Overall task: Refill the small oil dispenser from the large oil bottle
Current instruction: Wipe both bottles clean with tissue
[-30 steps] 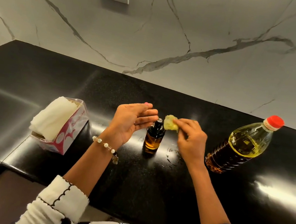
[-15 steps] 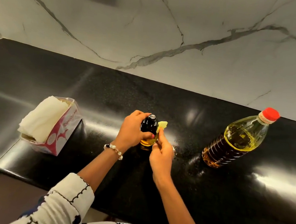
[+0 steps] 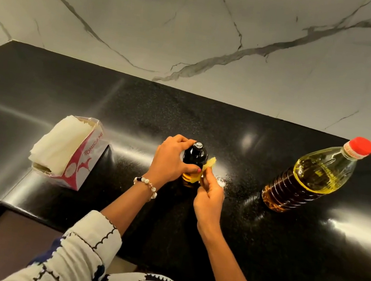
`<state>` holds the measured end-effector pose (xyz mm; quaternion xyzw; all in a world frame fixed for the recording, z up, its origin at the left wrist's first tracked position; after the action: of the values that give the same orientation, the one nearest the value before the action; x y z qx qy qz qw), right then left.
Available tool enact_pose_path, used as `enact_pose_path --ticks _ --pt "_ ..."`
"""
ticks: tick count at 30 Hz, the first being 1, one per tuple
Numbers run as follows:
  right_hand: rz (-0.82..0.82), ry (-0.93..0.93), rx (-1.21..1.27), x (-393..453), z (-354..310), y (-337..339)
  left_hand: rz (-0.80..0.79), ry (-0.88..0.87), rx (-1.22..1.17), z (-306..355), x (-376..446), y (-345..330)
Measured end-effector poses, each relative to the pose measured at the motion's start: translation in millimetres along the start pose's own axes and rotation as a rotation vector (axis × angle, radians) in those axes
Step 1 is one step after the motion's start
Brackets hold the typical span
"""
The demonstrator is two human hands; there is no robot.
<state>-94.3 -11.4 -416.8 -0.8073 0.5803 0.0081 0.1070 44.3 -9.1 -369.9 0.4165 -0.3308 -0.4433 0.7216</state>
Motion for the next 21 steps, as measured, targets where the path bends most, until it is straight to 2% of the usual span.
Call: enact_pose_path --ticks 5,10,15,18,21 --pt "-0.001 0.089 -0.045 13 -17 -5 -0.017 0.001 -0.009 -2 2 0" --pt "-0.089 0.021 0.002 33 -14 4 -0.02 0.003 0.0 -4 2 -1" --pt "-0.007 0.037 -0.123 12 -13 3 -0.045 0.004 0.018 -7 5 0" --pt "-0.014 0.085 -0.111 12 -21 -1 -0.067 -0.006 0.007 -8 6 1" --pt "-0.066 0.056 -0.012 34 -19 2 -0.072 -0.007 0.002 -8 7 2"
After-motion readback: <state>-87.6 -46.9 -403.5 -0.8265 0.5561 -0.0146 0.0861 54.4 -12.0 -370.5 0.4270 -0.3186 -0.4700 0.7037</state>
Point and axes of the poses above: each hand's wrist, its own x-axis towards the middle knuckle, its own y-axis out of the back of the hand, z = x × y, the point moved 1 cm from there along x, towards the middle knuckle, and after that the axes turned 15 degrees about x, right-handed, at the moved point
